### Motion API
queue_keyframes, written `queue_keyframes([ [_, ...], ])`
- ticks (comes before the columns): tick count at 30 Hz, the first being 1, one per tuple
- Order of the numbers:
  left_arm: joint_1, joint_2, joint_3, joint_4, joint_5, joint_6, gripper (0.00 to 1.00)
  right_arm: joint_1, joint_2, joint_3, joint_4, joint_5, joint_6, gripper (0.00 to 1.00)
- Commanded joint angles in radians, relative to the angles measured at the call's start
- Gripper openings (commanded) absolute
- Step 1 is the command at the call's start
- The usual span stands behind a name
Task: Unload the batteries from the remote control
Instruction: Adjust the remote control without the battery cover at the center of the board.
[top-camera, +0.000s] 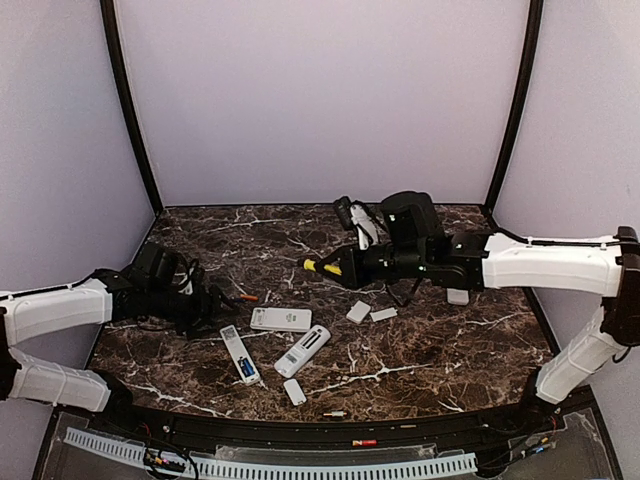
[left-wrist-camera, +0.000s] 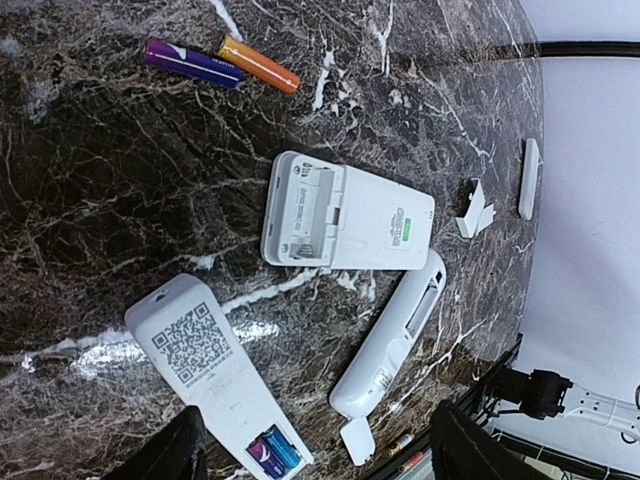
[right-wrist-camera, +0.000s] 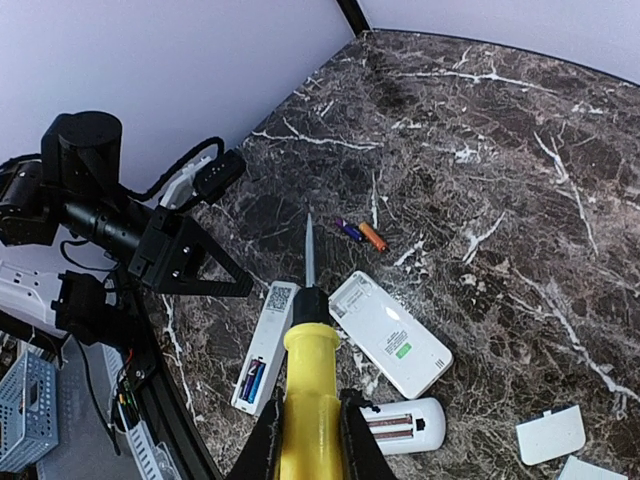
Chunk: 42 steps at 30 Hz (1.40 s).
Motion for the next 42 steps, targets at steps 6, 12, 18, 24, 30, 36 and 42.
queue_keyframes([
  [6, -0.016, 0.050, -0.043, 0.028, -0.028, -0.009, 0.77, 0.059, 0.053, -0.034, -0.023, -0.053, 0.060, 0.00],
  [12, -0.020, 0.139, -0.052, 0.088, -0.012, -0.008, 0.78, 0.071, 0.086, -0.086, 0.039, -0.141, 0.154, 0.00],
  [18, -0.035, 0.204, -0.065, 0.181, 0.006, -0.042, 0.78, 0.081, 0.108, -0.084, 0.048, -0.171, 0.187, 0.00],
  [24, -0.056, 0.286, -0.031, 0.280, 0.022, -0.038, 0.76, 0.090, 0.096, -0.080, 0.002, -0.154, 0.190, 0.00],
  [30, -0.071, 0.356, 0.033, 0.359, 0.084, 0.026, 0.76, 0.097, 0.060, -0.098, -0.040, -0.090, 0.217, 0.00],
  [36, -0.072, 0.306, 0.058, 0.260, 0.015, 0.112, 0.76, 0.097, 0.032, -0.100, -0.079, -0.017, 0.235, 0.00],
  [42, -0.081, 0.220, 0.065, 0.075, -0.101, 0.191, 0.78, 0.098, 0.025, -0.091, -0.098, 0.011, 0.226, 0.00],
])
